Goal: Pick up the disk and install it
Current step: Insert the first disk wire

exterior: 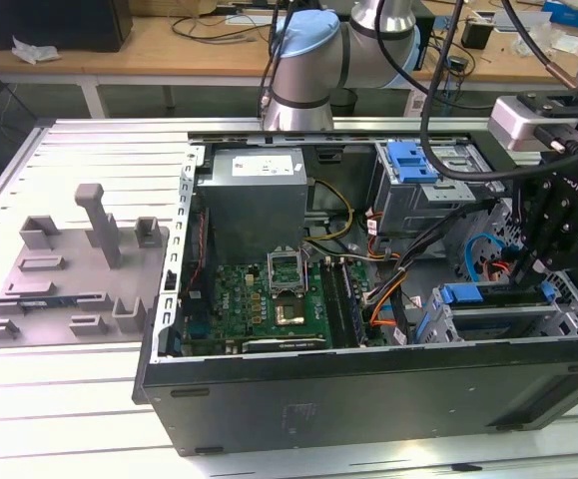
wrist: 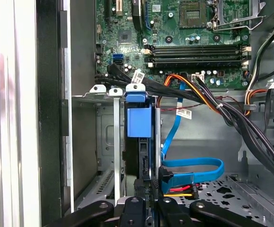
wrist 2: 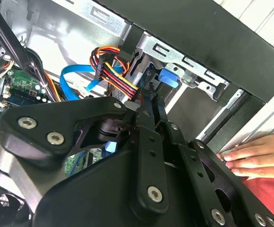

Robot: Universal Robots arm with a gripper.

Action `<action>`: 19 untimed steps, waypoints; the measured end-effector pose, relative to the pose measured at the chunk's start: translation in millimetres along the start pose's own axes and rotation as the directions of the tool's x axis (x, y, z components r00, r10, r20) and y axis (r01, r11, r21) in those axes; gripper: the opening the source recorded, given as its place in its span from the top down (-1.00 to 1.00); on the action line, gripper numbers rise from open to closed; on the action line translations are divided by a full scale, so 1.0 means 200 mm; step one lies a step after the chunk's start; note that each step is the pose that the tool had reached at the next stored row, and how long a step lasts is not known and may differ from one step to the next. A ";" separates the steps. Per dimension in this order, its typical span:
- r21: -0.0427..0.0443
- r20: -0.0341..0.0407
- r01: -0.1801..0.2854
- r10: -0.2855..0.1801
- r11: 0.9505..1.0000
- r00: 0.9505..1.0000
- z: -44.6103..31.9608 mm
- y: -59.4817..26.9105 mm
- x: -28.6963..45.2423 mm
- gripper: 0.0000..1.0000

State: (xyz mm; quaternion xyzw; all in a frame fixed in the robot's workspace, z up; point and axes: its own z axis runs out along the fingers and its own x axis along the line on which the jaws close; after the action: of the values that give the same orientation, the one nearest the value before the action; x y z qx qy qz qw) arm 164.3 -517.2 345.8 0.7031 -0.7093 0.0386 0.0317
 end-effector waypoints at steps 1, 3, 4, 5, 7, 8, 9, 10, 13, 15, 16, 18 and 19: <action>0.000 0.000 0.000 0.000 1.000 1.000 0.000 0.002 0.000 0.66; 0.000 0.000 0.000 0.000 1.000 1.000 0.000 0.003 -0.002 0.66; 0.000 0.000 0.000 0.000 1.000 1.000 -0.001 0.003 -0.002 0.66; 0.000 0.000 0.000 0.000 1.000 1.000 0.000 0.003 -0.004 0.66; 0.000 0.000 0.000 0.000 1.000 1.000 -0.001 0.003 -0.004 0.66; 0.000 0.000 0.000 0.000 1.000 1.000 -0.001 0.003 -0.004 0.66; 0.000 0.000 0.000 0.000 1.000 1.000 0.000 0.003 -0.005 0.66; 0.000 0.000 0.000 0.000 1.000 1.000 0.000 0.003 -0.005 0.66; 0.000 0.000 0.000 0.000 1.000 1.000 0.003 0.003 -0.005 0.66; 0.000 0.000 0.000 0.000 1.000 1.000 0.006 0.003 -0.005 0.66; 0.000 0.000 0.000 0.000 1.000 1.000 0.008 0.003 -0.005 0.66; 0.000 0.000 0.000 0.000 1.000 1.000 0.010 0.003 -0.006 0.66; 0.000 0.000 0.000 0.000 1.000 1.000 0.012 0.003 -0.006 0.66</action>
State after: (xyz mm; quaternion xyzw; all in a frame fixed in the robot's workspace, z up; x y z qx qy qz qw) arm 163.8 -516.3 343.4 0.7031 -0.7094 0.0386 0.0318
